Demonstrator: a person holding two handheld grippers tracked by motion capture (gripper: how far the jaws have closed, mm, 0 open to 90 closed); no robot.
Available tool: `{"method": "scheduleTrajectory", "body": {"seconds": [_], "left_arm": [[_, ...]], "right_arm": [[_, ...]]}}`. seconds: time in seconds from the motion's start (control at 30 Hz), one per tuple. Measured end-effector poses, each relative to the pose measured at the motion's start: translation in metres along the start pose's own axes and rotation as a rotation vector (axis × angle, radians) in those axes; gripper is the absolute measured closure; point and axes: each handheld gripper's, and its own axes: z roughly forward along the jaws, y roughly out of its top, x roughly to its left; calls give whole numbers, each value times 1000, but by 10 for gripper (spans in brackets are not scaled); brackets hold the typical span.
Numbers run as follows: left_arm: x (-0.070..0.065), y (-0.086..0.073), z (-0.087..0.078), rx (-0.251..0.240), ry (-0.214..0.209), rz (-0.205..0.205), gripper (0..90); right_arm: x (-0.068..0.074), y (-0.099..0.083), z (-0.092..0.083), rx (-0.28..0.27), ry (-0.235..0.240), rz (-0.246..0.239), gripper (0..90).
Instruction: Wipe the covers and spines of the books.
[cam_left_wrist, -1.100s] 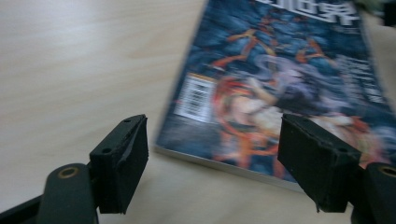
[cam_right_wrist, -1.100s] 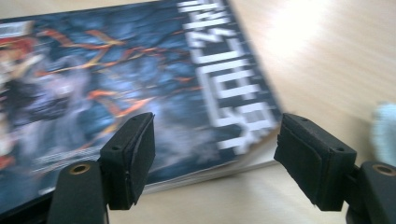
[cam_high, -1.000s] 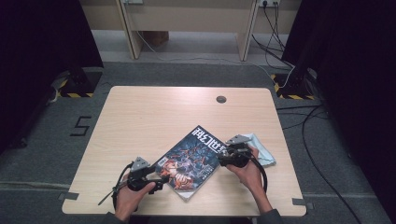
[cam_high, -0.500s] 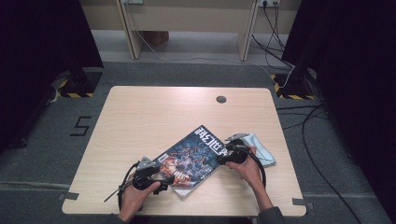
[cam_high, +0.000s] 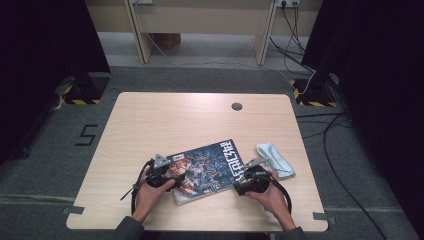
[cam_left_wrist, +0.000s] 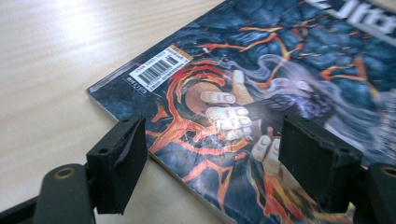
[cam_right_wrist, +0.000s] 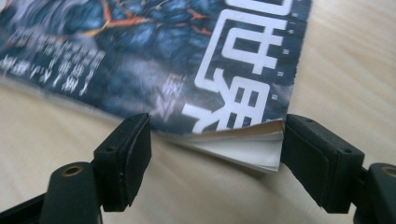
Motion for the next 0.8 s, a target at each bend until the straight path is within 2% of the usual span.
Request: {"method": "scheduleTrajectory", "body": {"seconds": [0.07, 0.13, 0.2, 0.27, 0.33, 0.43, 0.5, 0.57, 0.63, 0.73, 0.8], "left_arm": [[2, 4, 3, 6, 0, -1, 224], [4, 8, 7, 16, -2, 15, 223], [7, 9, 8, 7, -7, 16, 225], [9, 8, 6, 10, -17, 9, 249], [9, 6, 1, 16, -36, -2, 247], [5, -2, -8, 27, -44, -3, 228], [0, -7, -16, 30, -54, 17, 223], [-5, -9, -23, 32, -47, 47, 225], [-13, -15, -29, 39, -59, 59, 225], [-25, -23, -34, 46, -68, 99, 239], [-31, -25, -37, 52, -75, 122, 260]], "right_arm": [[4, -3, -2, 1, 10, 3, 255], [6, -6, -5, 7, 27, -2, 256], [9, -7, -8, 7, 44, -4, 258], [6, -7, -12, -26, 55, -12, 313], [-1, -5, -17, -82, 63, 28, 300], [-8, -6, -22, -115, 46, 65, 298], [-12, -6, -21, -126, 25, 85, 294], [-13, -7, -19, -115, 20, 99, 293], [-15, -6, -17, -117, 15, 90, 293], [-16, 1, -13, -118, -6, 69, 294], [-18, 7, -10, -125, -1, 81, 298]]}}
